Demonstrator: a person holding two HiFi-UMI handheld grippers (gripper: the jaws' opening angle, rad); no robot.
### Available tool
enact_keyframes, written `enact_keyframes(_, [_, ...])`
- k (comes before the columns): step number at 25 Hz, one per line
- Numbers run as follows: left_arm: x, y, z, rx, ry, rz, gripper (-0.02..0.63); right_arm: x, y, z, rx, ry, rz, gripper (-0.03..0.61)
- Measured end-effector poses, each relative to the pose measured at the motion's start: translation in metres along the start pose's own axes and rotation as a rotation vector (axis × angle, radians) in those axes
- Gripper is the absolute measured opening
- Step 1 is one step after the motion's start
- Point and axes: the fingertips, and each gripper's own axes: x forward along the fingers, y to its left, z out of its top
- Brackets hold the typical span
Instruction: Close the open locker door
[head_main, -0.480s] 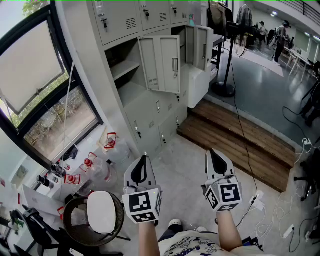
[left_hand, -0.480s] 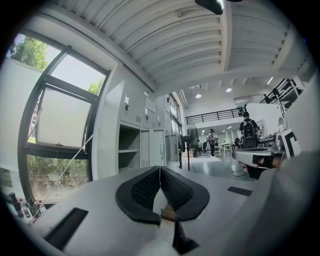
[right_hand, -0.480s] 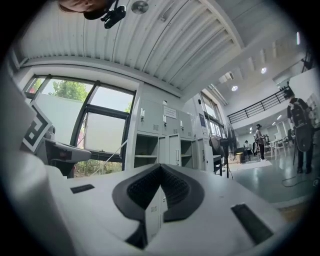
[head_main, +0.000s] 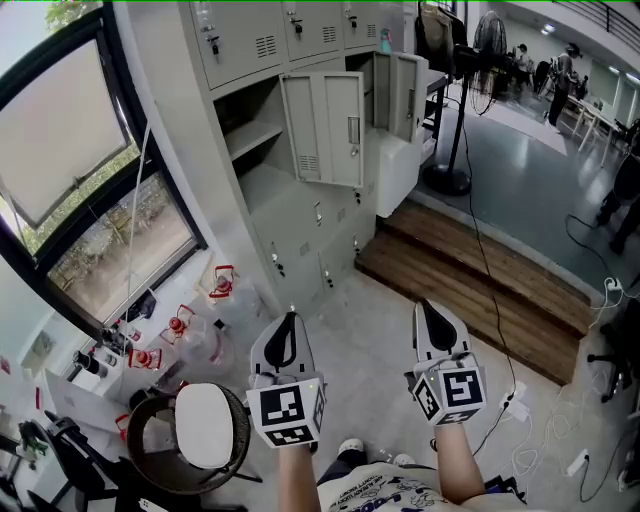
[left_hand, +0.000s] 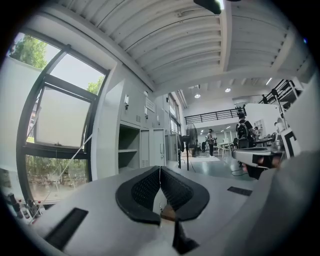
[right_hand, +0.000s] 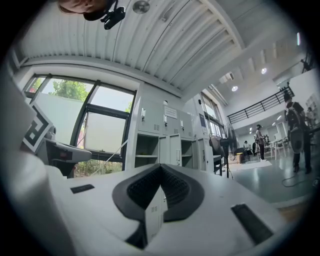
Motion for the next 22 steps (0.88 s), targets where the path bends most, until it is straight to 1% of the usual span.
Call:
enact_keyframes(3, [0.001,0.005,-0.002,0.0,0.002,-0.005,0.008,0.003,0.004,-0.001,0.016,-0.006,0.0,-0.005])
enact_keyframes(5, [0.003,0.01,-0.003,-0.002,0.003,-0.009,0.008,0.007,0.01,-0.002,0.047,-0.016,0.012,-0.003])
enact_keyframes(6, [0.004,0.014,-0.004,-0.003,0.002,-0.011,0.008,0.01,0.013,-0.002,0.061,-0.022,0.021,0.011])
enact_keyframes(7, [0.005,0.017,-0.004,-0.004,0.002,-0.012,0.008,0.012,0.017,-0.001,0.07,-0.027,0.028,0.099])
enact_keyframes(8, [0.006,0.02,-0.004,-0.004,0.001,-0.014,0.008,0.014,0.019,-0.001,0.074,-0.032,0.029,0.152])
enact_keyframes(12, [0.013,0.034,-0.006,-0.004,-0.005,-0.025,0.008,0.024,0.026,-0.003,0.077,-0.042,0.0,0.155])
enact_keyframes(13, [0.015,0.037,-0.007,-0.004,-0.006,-0.028,0.008,0.026,0.029,-0.005,0.081,-0.039,-0.003,0.172])
enact_keyframes(14, [0.017,0.041,-0.008,-0.004,-0.005,-0.03,0.008,0.029,0.031,-0.007,0.084,-0.033,-0.004,0.215])
enact_keyframes(18, [0.026,0.057,-0.013,-0.012,0.008,-0.029,0.008,0.037,0.042,-0.013,0.076,-0.014,-0.008,0.219])
enact_keyframes(22, [0.035,0.066,-0.018,-0.017,0.021,-0.028,0.008,0.047,0.041,-0.017,0.084,-0.001,-0.015,0.219])
